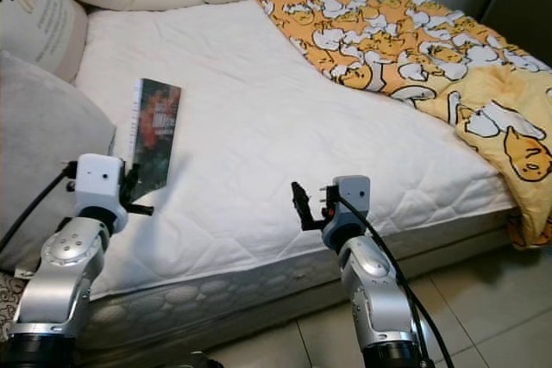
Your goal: Clean up the room
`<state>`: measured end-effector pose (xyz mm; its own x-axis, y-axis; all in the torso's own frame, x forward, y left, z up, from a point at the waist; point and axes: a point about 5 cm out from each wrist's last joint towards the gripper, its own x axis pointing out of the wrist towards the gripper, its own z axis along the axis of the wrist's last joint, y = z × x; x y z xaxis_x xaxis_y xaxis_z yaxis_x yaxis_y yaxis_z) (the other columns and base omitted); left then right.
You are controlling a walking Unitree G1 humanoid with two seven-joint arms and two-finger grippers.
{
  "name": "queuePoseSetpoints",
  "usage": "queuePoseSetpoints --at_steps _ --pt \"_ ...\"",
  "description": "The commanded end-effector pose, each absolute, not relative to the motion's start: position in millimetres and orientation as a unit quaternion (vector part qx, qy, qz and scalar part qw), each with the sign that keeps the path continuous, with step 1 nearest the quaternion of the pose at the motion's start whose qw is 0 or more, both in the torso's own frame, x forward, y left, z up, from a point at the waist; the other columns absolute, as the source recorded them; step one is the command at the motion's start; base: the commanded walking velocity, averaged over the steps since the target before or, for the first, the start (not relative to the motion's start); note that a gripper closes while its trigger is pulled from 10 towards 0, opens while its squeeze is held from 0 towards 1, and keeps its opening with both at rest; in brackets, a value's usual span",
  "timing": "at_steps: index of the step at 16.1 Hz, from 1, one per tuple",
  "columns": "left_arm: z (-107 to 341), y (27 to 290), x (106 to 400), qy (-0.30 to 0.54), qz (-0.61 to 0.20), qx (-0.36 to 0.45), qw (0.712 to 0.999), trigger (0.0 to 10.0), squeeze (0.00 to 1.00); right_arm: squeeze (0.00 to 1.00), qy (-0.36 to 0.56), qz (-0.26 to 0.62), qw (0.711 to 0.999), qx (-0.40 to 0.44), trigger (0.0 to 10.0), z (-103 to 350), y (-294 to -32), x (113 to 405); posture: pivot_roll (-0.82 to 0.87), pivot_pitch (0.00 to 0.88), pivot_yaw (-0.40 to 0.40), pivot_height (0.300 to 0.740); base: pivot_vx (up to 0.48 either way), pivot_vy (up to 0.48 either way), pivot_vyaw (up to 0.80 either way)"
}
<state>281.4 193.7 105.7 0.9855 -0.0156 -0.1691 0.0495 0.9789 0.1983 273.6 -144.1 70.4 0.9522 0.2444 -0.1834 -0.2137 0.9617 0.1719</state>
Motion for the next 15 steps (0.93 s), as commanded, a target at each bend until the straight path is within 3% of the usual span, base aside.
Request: queuePoseSetpoints --at_steps 1,10,15 --pt "117.7 187.7 287.8 0.055 -0.027 0.106 0.993 10.0 0.0 0.0 0.099 0.11 0.986 0.071 10.0 71.1 -148.2 274.6 0.02 0.0 -0.007 0.74 0.0 0.0 0.0" --pt "116.3 183.0 286.8 0.056 -0.042 0.089 0.994 10.0 0.0 0.0 0.092 0.129 0.986 0.052 10.0 74.5 -144.8 274.7 0.02 0.0 -0.008 0.74 0.0 0.0 0.0" --pt "116.5 182.1 287.6 0.057 -0.047 0.09 0.993 10.0 0.0 0.0 0.091 0.139 0.985 0.044 10.0 76.1 -141.7 276.3 0.02 0.0 -0.005 0.74 0.1 0.0 0.8"
